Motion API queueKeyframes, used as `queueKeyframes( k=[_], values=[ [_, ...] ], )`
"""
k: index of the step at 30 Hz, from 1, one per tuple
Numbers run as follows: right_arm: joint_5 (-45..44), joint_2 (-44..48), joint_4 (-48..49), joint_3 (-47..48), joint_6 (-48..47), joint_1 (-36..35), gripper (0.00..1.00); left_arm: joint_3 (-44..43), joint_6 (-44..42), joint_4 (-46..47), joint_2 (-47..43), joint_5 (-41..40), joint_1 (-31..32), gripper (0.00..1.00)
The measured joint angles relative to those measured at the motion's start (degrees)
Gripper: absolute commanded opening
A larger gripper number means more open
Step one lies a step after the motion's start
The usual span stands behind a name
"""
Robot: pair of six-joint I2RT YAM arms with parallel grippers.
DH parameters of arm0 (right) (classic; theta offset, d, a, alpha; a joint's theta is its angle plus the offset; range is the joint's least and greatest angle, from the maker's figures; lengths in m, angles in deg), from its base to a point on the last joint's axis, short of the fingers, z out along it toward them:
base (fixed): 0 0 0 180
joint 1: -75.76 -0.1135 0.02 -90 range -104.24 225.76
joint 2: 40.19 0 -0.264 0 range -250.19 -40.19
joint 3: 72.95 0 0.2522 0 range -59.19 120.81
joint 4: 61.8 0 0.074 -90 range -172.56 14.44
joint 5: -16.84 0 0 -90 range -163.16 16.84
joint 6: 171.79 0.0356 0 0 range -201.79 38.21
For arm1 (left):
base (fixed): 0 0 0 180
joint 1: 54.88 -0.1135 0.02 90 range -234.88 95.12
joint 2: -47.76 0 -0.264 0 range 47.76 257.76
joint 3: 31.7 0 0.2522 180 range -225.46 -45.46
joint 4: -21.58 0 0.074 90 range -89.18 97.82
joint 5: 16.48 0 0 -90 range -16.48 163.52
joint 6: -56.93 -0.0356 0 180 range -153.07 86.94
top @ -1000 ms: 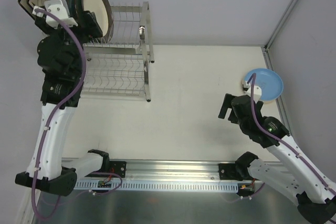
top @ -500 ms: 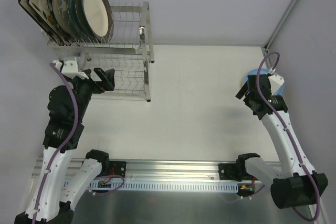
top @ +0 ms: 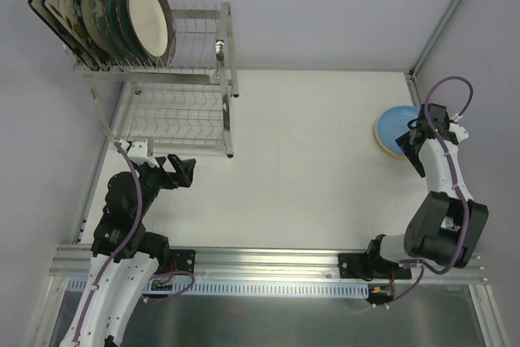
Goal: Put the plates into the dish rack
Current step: Grab a plate with the right arm
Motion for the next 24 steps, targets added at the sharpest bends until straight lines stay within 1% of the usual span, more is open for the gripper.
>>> queueKeyframes(
  k=[3, 5, 7, 11, 16, 19, 24],
  values=[
    [1.42, -3.82, 2.4, 1.97, -1.66, 2.58, 0.77, 3.32, 0.02, -0.04, -1.18, 0.2, 0.0, 0.99],
    [2.32, -6.51, 4.24, 3.65, -2.91, 3.93, 0.74, 4.87, 0.02, -0.11, -1.2, 0.55, 0.0, 0.99],
    [3.06, -8.81, 5.84, 5.03, -3.85, 4.87, 0.7, 5.38, 0.0, -0.24, -0.74, 1.09, 0.0, 0.99],
    [4.04, -13.64, 7.21, 8.55, -5.11, 5.97, 0.64, 5.38, -0.04, 0.09, 1.14, 1.53, 0.0, 0.99],
    [3.96, -18.91, 7.13, 14.25, -5.14, 6.12, 0.64, 5.4, -0.11, 0.09, 3.76, 2.54, 0.0, 0.99],
    [2.05, -21.53, 6.1, 17.49, -4.61, 6.12, 0.61, 5.4, -0.22, 0.13, 4.42, 2.82, 0.0, 0.99],
    [-1.62, -23.65, 3.58, 18.91, -3.56, 6.23, 0.61, 5.4, -0.28, 0.39, 5.31, 2.95, 0.0, 0.99]
  ],
)
